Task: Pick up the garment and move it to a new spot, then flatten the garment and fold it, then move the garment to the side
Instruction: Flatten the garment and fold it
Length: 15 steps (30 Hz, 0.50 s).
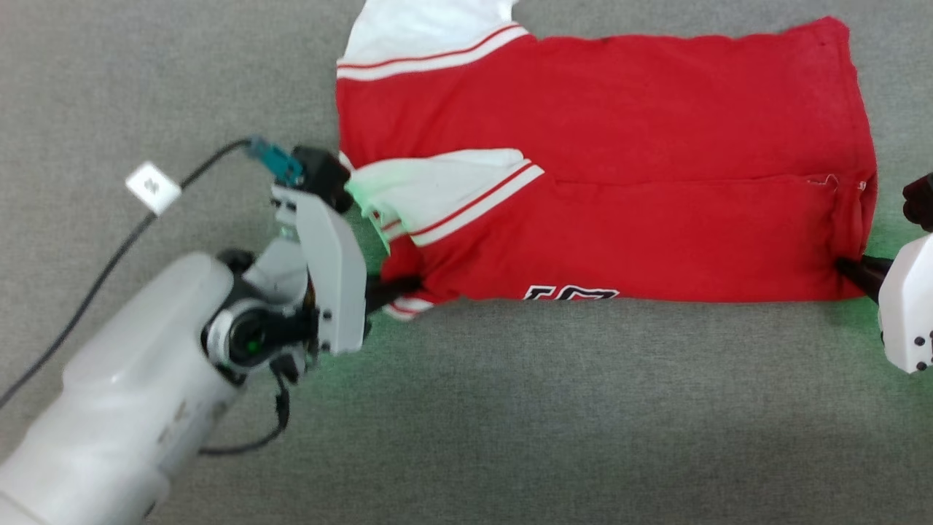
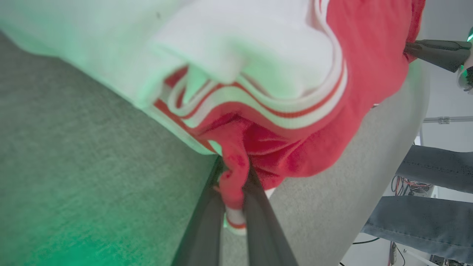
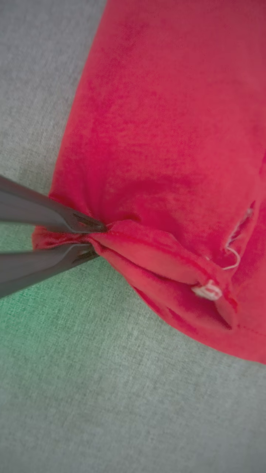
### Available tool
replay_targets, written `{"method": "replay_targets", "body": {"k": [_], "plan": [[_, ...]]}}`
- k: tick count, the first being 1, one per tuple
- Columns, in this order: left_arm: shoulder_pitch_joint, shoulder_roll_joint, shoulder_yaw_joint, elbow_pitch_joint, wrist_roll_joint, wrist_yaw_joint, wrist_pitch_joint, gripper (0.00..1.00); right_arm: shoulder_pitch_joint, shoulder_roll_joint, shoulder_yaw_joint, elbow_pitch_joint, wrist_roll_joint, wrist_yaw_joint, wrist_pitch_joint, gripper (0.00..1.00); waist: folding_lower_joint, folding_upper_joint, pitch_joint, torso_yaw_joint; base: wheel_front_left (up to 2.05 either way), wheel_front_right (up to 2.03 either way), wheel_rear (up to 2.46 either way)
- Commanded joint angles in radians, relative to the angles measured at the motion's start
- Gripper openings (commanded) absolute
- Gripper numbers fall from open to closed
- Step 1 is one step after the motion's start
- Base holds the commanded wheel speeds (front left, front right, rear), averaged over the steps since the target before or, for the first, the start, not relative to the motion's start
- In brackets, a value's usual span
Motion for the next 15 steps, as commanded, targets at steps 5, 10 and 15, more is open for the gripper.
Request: {"method": "replay_targets", "body": {"k": [5, 10, 15], "plan": [[0.129, 0.066, -0.006, -0.082, -0.018, -0.015, -0.032, 0.00, 0.065, -0.019, 0.018, -0.001, 0.020, -0.002, -0.013, 0.00, 0.0000, 0.0000, -0.062, 0.000, 0.00, 0.00, 0.00], [0.230, 0.157, 0.012, -0.243, -0.026, 0.025, -0.073, 0.00, 0.126, -0.062, -0.001, -0.070, 0.067, -0.002, -0.006, 0.00, 0.0000, 0.0000, -0.094, 0.012, 0.00, 0.00, 0.00], [0.331, 0.231, 0.006, -0.404, -0.024, 0.083, -0.095, 0.00, 0.226, -0.122, -0.031, -0.161, 0.113, -0.002, 0.010, 0.00, 0.0000, 0.0000, -0.110, 0.025, 0.00, 0.00, 0.00]]}}
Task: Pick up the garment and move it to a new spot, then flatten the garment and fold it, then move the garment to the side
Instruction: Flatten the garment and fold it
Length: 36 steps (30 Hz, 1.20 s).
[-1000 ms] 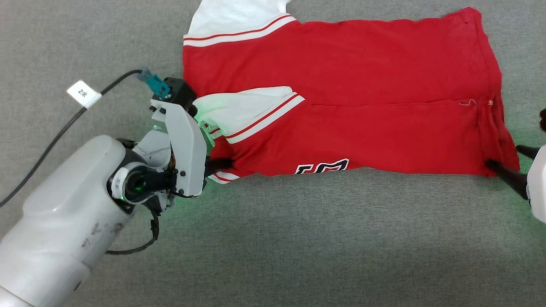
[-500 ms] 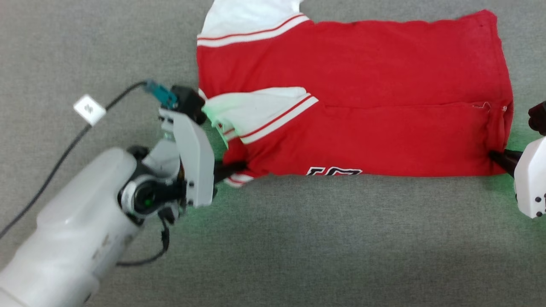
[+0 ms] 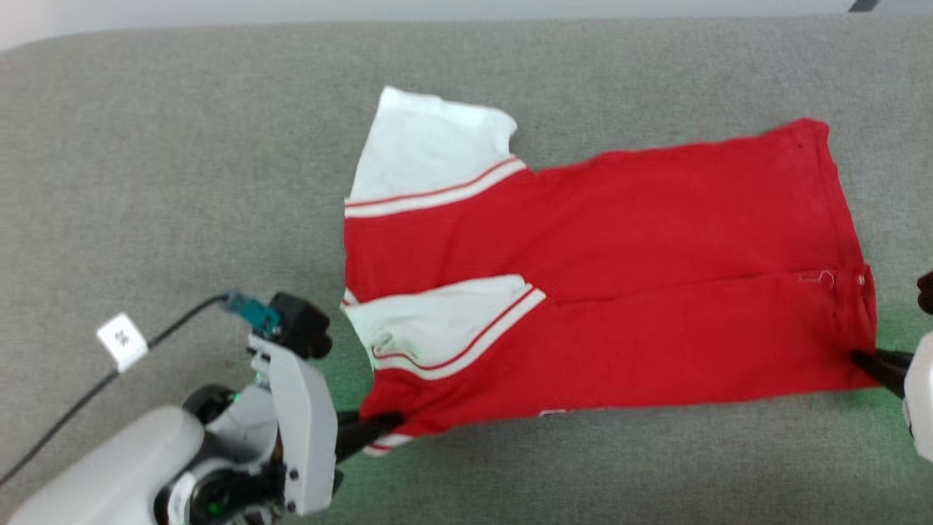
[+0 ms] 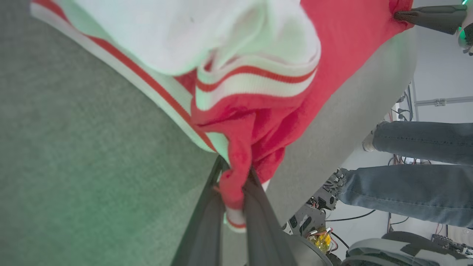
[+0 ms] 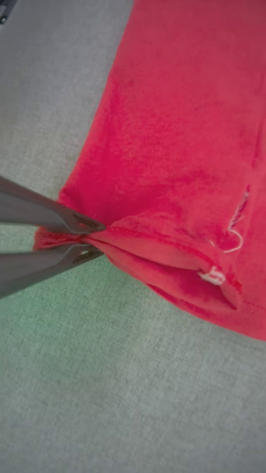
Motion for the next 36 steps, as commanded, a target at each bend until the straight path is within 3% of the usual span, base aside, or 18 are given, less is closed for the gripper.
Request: {"method": "replay_targets", "body": {"k": [1, 3, 4, 5, 6, 15, 22, 26, 30, 36], "plan": [[0.025, 0.008, 0.003, -0.029, -0.004, 0.014, -0.010, 0.00, 0.028, -0.010, -0.018, -0.018, 0.015, -0.001, -0.003, 0.00, 0.0000, 0.0000, -0.008, 0.007, 0.00, 0.00, 0.00], [0.052, 0.021, 0.008, -0.067, -0.003, 0.033, -0.030, 0.00, 0.065, -0.016, -0.047, -0.040, 0.024, -0.001, -0.010, 0.00, 0.0000, 0.0000, -0.010, 0.008, 0.00, 0.00, 0.00], [0.064, 0.022, 0.010, -0.078, -0.003, 0.040, -0.043, 0.00, 0.079, -0.013, -0.067, -0.045, 0.026, -0.001, -0.018, 0.07, 0.0000, 0.0000, -0.013, 0.009, 0.00, 0.00, 0.00], [0.073, 0.023, 0.017, -0.086, -0.001, 0.047, -0.060, 0.39, 0.090, -0.006, -0.090, -0.050, 0.027, -0.001, -0.033, 0.07, 0.0000, 0.0000, -0.014, 0.010, 0.00, 0.00, 0.00], [0.079, 0.026, 0.025, -0.090, 0.005, 0.056, -0.079, 0.99, 0.100, 0.007, -0.113, -0.052, 0.029, -0.001, -0.048, 1.00, 0.0000, 0.0000, -0.015, 0.008, 0.00, 0.00, 0.00], [0.170, 0.037, 0.107, -0.135, 0.041, 0.077, -0.299, 1.00, 0.150, 0.148, -0.331, -0.084, -0.053, -0.001, -0.205, 1.00, 0.0000, 0.0000, -0.033, 0.006, 0.00, 0.00, 0.00], [0.211, -0.040, 0.192, -0.063, 0.103, 0.095, -0.572, 1.00, 0.110, 0.326, -0.456, -0.086, -0.220, -0.001, -0.471, 1.00, 0.0000, 0.0000, -0.039, 0.016, 0.00, 0.00, 0.00], [0.135, -0.079, 0.211, 0.038, 0.228, 0.120, -0.701, 1.00, 0.088, 0.423, -0.525, -0.091, -0.287, -0.001, -0.605, 1.00, 0.0000, 0.0000, -0.028, 0.007, 0.00, 0.00, 0.00], [0.006, -0.108, 0.211, 0.161, 0.305, 0.110, -0.733, 1.00, 0.076, 0.495, -0.570, -0.108, -0.323, -0.001, -0.663, 1.00, 0.0000, 0.0000, -0.003, -0.024, 0.00, 0.00, 0.00], [-0.248, -0.136, 0.197, 0.384, 0.357, 0.040, -0.655, 1.00, 0.084, 0.564, -0.589, -0.158, -0.350, -0.001, -0.696, 1.00, 0.0000, 0.0000, 0.053, -0.116, 0.00, 0.00, 0.00]]}}
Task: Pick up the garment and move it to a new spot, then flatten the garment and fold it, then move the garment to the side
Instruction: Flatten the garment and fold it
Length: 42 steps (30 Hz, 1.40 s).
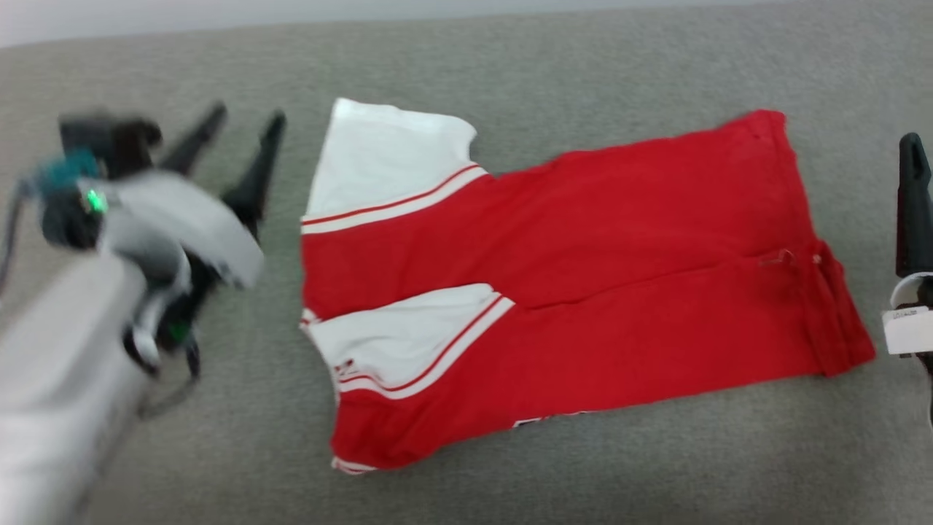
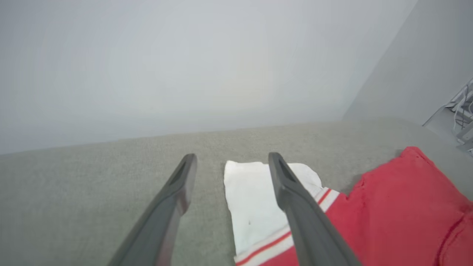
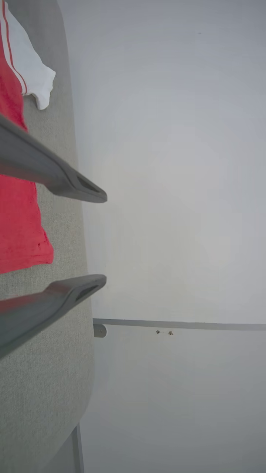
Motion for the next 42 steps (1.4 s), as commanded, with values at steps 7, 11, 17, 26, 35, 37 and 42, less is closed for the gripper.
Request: {"method": "replay_targets", "body": {"k": [7, 11, 17, 26, 35, 37, 42], "plan": [[-0.285, -0.036, -0.038, 0.312, 0.067, -0.087, 0.105, 1.00, 0.025, 0.061, -0.006, -0.068, 0.010, -0.001, -0.016, 1.00, 0.0000, -0.0001, 0.093, -0.165, 0.00, 0.00, 0.00], [-0.359, -0.038, -0.079, 0.436, 0.088, -0.111, 0.215, 1.00, 0.030, 0.074, 0.001, -0.078, 0.016, -0.001, -0.018, 1.00, 0.0000, -0.0001, 0.101, -0.195, 0.00, 0.00, 0.00], [-0.471, -0.071, -0.122, 0.632, 0.047, -0.147, 0.528, 1.00, 0.024, 0.076, 0.019, -0.082, 0.021, -0.001, -0.008, 1.00, 0.0000, -0.0001, 0.121, -0.225, 0.00, 0.00, 0.00], [-0.536, -0.110, -0.157, 0.694, -0.019, -0.189, 0.819, 1.00, 0.028, 0.067, 0.042, -0.087, 0.024, -0.001, 0.012, 1.00, 0.0000, -0.0001, 0.135, -0.227, 0.00, 0.00, 0.00], [-0.537, -0.148, -0.175, 0.670, -0.050, -0.197, 0.830, 0.00, -0.164, -0.059, 0.200, -0.030, 0.018, -0.001, 0.257, 1.00, 0.0000, -0.0001, 0.156, -0.183, 0.00, 0.00, 0.00], [-0.544, -0.164, -0.181, 0.655, -0.057, -0.196, 0.823, 0.00, -0.253, -0.085, 0.249, 0.017, 0.036, -0.001, 0.356, 1.00, 0.0000, -0.0001, 0.165, -0.160, 0.00, 0.00, 0.00], [-0.566, -0.188, -0.200, 0.601, -0.076, -0.196, 0.810, 0.00, -0.489, -0.145, 0.352, 0.195, 0.124, -0.001, 0.613, 1.00, 0.0000, -0.0001, 0.191, -0.101, 0.00, 0.00, 0.00]]}}
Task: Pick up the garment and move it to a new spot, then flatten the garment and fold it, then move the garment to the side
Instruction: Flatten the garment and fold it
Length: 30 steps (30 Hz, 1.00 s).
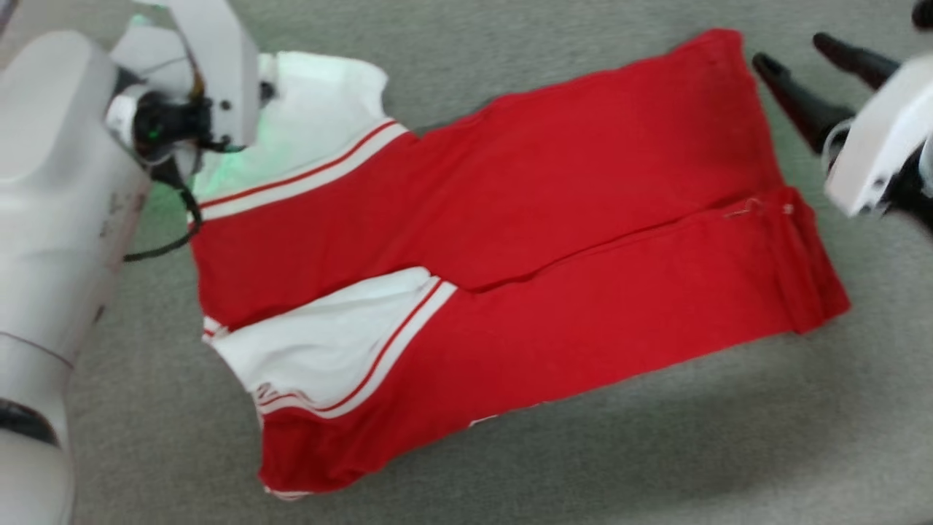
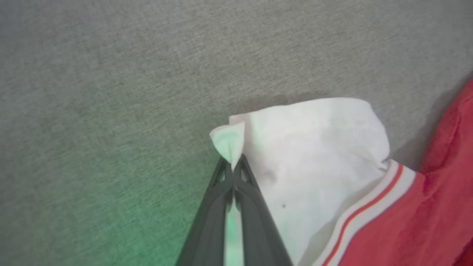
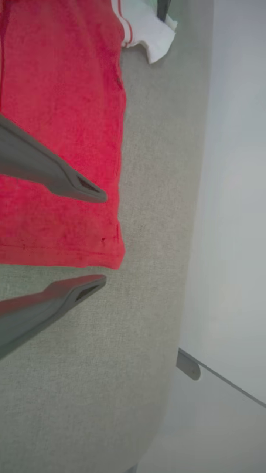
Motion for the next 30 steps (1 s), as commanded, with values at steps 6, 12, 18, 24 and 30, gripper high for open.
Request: {"method": "replay_targets", "body": {"k": [6, 12, 18, 24, 30], "plan": [[-0.007, -0.017, -0.035, -0.062, -0.032, -0.004, -0.011, 0.00, -0.200, -0.056, 0.087, 0.226, 0.048, -0.001, 0.208, 1.00, 0.0000, -0.0001, 0.054, 0.094, 0.00, 0.00, 0.00], [-0.007, -0.014, -0.064, -0.096, -0.059, -0.001, -0.025, 0.00, -0.290, -0.078, 0.169, 0.378, 0.035, -0.001, 0.192, 1.00, 0.0000, -0.0001, 0.080, 0.130, 0.00, 0.00, 0.00], [-0.011, -0.009, -0.085, -0.097, -0.078, 0.001, -0.036, 0.00, -0.331, -0.051, 0.260, 0.492, 0.058, -0.001, 0.174, 0.30, 0.0000, -0.0001, 0.095, 0.138, 0.00, 0.00, 0.00], [0.004, -0.022, -0.093, -0.100, -0.108, 0.000, -0.083, 0.00, -0.356, -0.052, 0.309, 0.525, 0.122, 0.000, 0.117, 0.00, 0.0000, -0.0001, 0.065, 0.144, 0.00, 0.00, 0.00], [0.030, -0.015, -0.072, -0.153, -0.170, -0.001, -0.187, 0.00, -0.334, -0.082, 0.348, 0.478, 0.196, 0.000, -0.019, 0.00, 0.0000, -0.0001, -0.028, 0.156, 0.00, 0.00, 0.00]]}}
